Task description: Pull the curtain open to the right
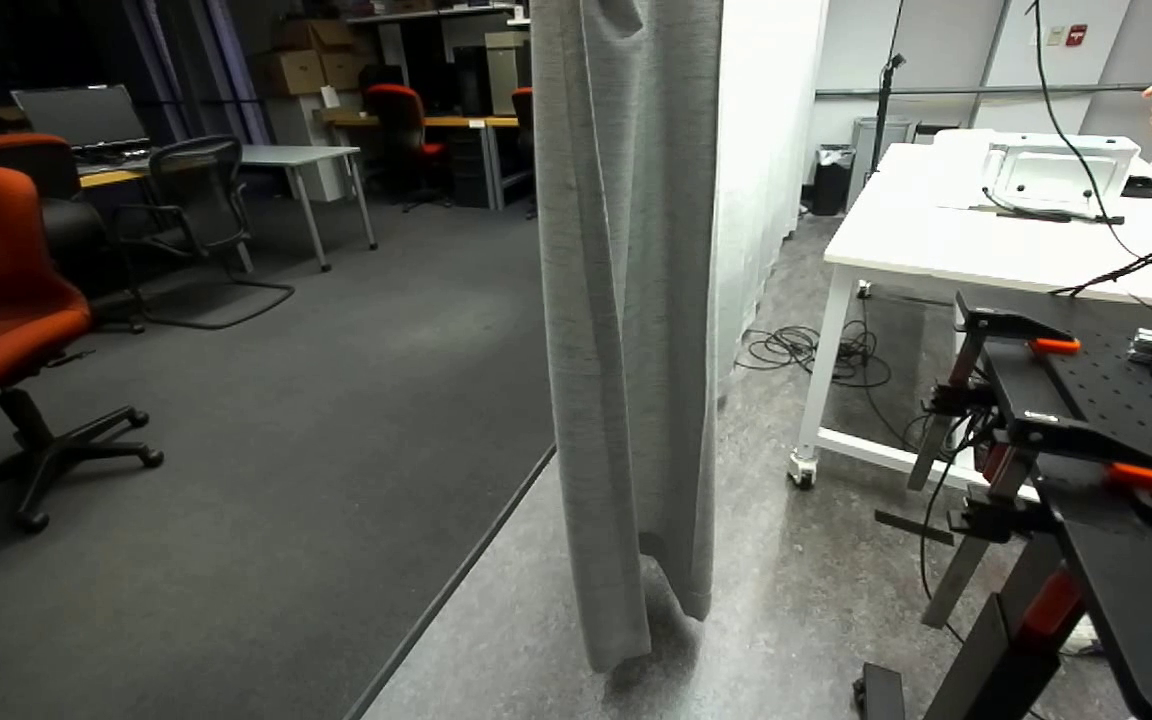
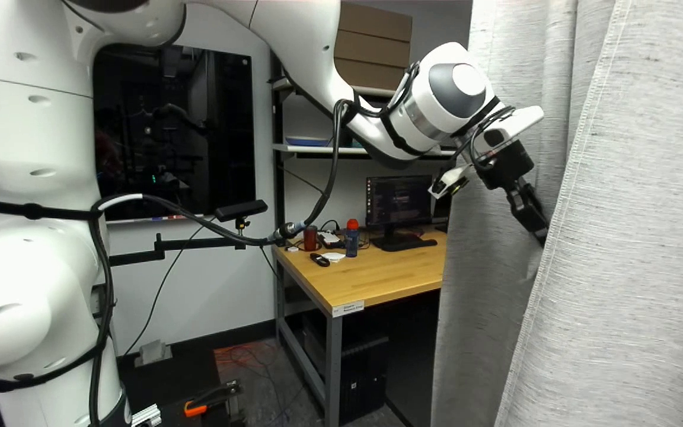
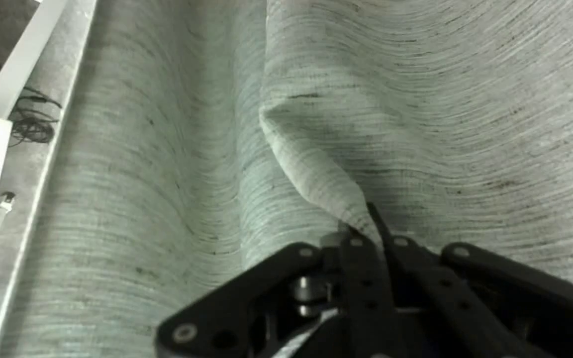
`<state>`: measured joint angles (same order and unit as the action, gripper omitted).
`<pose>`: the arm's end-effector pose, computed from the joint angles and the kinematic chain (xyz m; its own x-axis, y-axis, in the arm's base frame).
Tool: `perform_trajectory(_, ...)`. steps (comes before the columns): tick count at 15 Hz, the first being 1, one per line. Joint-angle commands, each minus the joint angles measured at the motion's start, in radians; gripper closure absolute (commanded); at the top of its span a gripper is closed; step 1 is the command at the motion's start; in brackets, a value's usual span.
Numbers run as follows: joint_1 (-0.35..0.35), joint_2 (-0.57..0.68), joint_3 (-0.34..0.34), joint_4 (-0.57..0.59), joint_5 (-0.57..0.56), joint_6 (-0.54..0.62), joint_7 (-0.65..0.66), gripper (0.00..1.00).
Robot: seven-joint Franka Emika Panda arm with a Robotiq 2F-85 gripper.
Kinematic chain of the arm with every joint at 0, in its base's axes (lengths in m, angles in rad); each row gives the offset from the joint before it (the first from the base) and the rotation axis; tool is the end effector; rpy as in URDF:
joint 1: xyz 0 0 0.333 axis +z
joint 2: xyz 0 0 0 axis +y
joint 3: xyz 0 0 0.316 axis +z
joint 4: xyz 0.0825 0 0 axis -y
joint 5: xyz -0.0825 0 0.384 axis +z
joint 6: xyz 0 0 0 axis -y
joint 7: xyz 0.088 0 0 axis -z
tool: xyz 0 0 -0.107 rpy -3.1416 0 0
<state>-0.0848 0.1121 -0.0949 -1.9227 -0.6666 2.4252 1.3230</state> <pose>0.6100 -0.1113 0.4753 0.3552 -0.7159 0.6010 -0.8615 -0.5003 -0.0869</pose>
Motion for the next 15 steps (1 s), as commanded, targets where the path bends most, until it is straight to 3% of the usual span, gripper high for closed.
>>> perform_trajectory(1, 0.02, -0.002, 0.024, -0.074, 0.172, -0.006, -0.143, 0.99)
perform_trajectory(9, 0.067, -0.109, 0.074, -0.187, 0.306, -0.062, -0.408, 0.99)
perform_trajectory(10, 0.069, -0.118, 0.08, -0.193, 0.306, -0.076, -0.426, 0.75)
perform_trajectory(12, 0.072, -0.12, 0.09, -0.213, 0.313, -0.116, -0.454, 0.65)
perform_trajectory(15, 0.081, -0.101, 0.097, -0.258, 0.31, -0.147, -0.48, 0.41)
